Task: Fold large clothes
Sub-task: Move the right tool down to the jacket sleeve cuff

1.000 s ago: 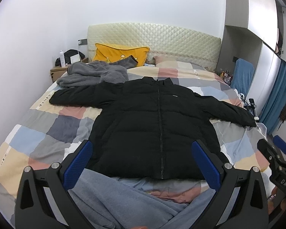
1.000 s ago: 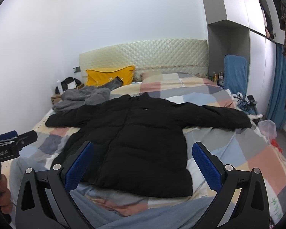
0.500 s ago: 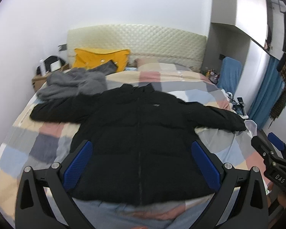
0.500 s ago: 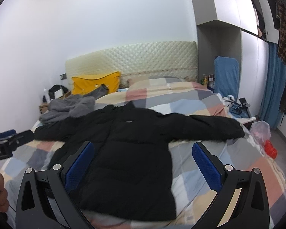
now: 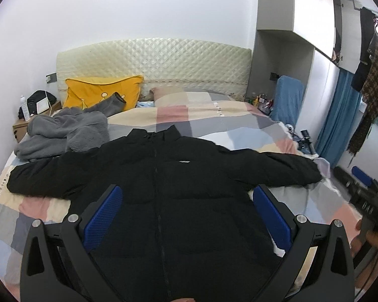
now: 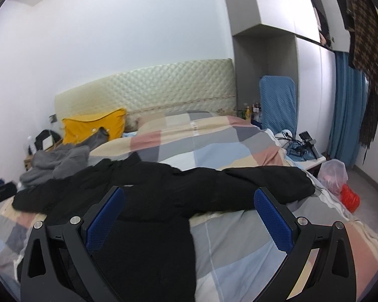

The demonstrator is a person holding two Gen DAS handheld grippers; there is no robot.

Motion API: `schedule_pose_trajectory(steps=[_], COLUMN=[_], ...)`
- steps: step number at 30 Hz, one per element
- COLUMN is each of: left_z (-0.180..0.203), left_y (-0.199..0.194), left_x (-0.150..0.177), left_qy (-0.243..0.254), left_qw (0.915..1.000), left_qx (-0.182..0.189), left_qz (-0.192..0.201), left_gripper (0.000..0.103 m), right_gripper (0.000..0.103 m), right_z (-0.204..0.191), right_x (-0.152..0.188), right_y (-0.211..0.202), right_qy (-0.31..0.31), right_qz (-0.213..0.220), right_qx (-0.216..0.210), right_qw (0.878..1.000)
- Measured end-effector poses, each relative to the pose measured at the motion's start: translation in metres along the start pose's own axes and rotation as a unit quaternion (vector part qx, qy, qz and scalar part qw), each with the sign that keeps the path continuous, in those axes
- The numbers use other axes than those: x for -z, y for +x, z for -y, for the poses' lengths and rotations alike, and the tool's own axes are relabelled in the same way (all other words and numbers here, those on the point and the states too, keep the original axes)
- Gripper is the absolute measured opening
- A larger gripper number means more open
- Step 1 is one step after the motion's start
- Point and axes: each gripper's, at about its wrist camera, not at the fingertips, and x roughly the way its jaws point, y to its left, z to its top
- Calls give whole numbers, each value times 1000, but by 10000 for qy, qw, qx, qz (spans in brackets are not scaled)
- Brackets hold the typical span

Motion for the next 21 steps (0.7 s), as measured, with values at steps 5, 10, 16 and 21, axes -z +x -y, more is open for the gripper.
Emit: schedule_pose_trajectory(steps=[5, 10, 16, 21], left_z=[-23, -50, -76, -83], left_y=[33, 54, 61, 85], left_x=[28, 45, 47, 63], left_qy=[104, 22, -338, -278], left_qw=[9998, 9991, 9986, 9984], left_qx=[-119, -340, -381, -318], left_qz=[-149, -263, -127, -370], left_gripper=[103, 103, 103, 103], right_gripper=[103, 103, 103, 103], right_z=[15, 36, 64, 97], right_x=[1, 2, 3, 12], right_y=[43, 88, 131, 170], right_qy=[-206, -114, 236, 716], right_qz=[44, -36, -62, -164], right_qx=[240, 430, 519, 585], right_qw=[9995, 9990, 9984, 9956])
